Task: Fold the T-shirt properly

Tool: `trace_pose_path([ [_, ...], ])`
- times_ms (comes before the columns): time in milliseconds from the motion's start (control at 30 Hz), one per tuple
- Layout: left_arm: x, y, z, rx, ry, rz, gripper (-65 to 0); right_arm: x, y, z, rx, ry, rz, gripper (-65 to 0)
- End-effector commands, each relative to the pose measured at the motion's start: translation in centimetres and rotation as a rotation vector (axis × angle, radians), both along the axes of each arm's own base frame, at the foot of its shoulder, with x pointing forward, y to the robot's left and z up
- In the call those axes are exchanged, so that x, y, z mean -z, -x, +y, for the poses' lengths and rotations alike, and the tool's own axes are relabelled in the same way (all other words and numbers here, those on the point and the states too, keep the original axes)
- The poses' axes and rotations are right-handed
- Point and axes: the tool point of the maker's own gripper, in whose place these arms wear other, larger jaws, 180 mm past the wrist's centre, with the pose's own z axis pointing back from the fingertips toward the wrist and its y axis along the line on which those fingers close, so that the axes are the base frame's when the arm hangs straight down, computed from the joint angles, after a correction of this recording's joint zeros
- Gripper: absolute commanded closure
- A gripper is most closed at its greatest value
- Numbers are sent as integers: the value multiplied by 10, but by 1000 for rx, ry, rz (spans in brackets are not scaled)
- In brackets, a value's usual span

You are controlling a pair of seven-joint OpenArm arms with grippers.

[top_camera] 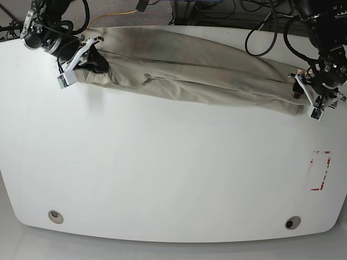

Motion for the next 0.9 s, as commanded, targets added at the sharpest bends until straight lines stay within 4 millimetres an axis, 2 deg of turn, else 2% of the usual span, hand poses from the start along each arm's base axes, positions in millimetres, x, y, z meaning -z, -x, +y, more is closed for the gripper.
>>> trace_pose_path([
  [0,-13,-9,4,7,-12,-46,-385,-8,2,-6,12,3,-25,-14],
  [67,-13,-9,4,7,-12,-46,-385,-6,7,-12,13,21,-12,-48],
  [233,-16,-10,6,2,-16,-51,-385,3,27,-21,-2,55,52,-184],
  [333,-19,-11,3,12,-17,-62,-385,1,29,-25,-13,70,58,-266],
  [400,-26,-14,1,21,-25,-82,-385,1,34,-33,5,84,67,-315],
  [467,-41,-18,-6,42,-44,-125,-385,-8,34,-44,45,101,44,-363],
  [633,-48,-20,-31,57,-6,-174,-385,-24,22,-39,57,25,-24,-379],
  [733,-42,-22,-48,65,35,-177,-385,-35,9,-32,51,-22,-77,-379],
  [867,-29,-20,-76,109,79,-148,-385,-30,0,-7,10,-64,-81,-377],
])
